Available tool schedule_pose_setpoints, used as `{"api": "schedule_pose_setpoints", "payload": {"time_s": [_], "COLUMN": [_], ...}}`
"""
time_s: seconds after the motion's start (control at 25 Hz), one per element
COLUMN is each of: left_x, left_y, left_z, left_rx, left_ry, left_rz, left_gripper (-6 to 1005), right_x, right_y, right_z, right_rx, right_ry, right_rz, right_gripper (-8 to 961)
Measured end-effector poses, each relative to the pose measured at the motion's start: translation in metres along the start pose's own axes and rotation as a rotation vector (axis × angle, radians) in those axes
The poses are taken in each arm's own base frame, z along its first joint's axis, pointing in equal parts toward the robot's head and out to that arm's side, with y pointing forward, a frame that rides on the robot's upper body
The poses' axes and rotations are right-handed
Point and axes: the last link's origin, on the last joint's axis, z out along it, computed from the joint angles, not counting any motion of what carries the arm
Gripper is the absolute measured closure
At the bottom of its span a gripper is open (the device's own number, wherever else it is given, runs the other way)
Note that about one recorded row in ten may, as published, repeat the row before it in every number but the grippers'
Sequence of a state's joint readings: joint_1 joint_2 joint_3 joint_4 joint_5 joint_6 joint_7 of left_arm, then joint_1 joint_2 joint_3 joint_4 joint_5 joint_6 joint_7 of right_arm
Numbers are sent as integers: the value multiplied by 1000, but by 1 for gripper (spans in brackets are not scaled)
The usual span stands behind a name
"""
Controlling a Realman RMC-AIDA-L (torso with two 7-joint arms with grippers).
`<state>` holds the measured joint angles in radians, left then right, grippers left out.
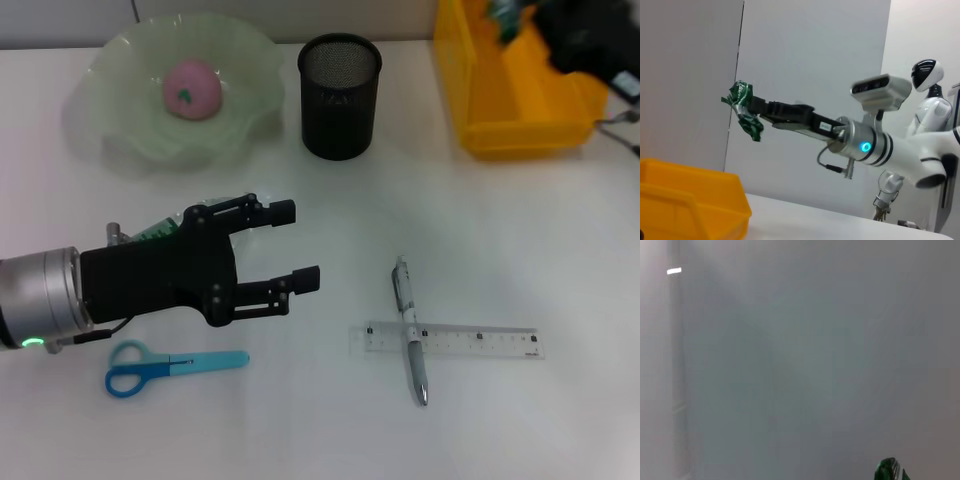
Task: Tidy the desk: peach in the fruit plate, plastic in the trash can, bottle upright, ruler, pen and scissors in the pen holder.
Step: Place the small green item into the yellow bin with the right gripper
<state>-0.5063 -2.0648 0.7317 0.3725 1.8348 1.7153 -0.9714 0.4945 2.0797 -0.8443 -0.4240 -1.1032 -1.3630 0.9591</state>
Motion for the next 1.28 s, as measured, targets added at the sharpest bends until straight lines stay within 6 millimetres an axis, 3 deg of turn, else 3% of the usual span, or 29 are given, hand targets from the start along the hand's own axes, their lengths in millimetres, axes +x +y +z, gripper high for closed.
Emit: {"api": "schedule_pose_setpoints", "payload": {"time_s": [0.16, 0.44, 0.72, 0.92, 1.0, 1.28], "left_x": [1, 1, 1, 1, 1, 4], "left_y": [0, 0, 0, 0, 0, -3], "left_z": [1, 2, 2, 1, 2, 3], "left_rx": [-4, -8, -7, -6, -6, -2], "left_ry": [1, 2, 4, 5, 5, 9], "left_rz": [2, 2, 0, 0, 0, 7], "left_gripper": [295, 299, 303, 306, 308, 312], "right_x": [4, 20, 19, 19, 18, 7], "right_y": [-15, -45, -48, -50, -51, -44], "right_z": [-1, 28, 33, 34, 34, 24], "right_rx": [115, 301, 310, 326, 330, 281], "right_ry": [11, 203, 213, 225, 221, 112], "right_rz": [-69, -127, -137, -140, -139, -66], "right_gripper": [944, 918, 891, 692, 475, 329]}}
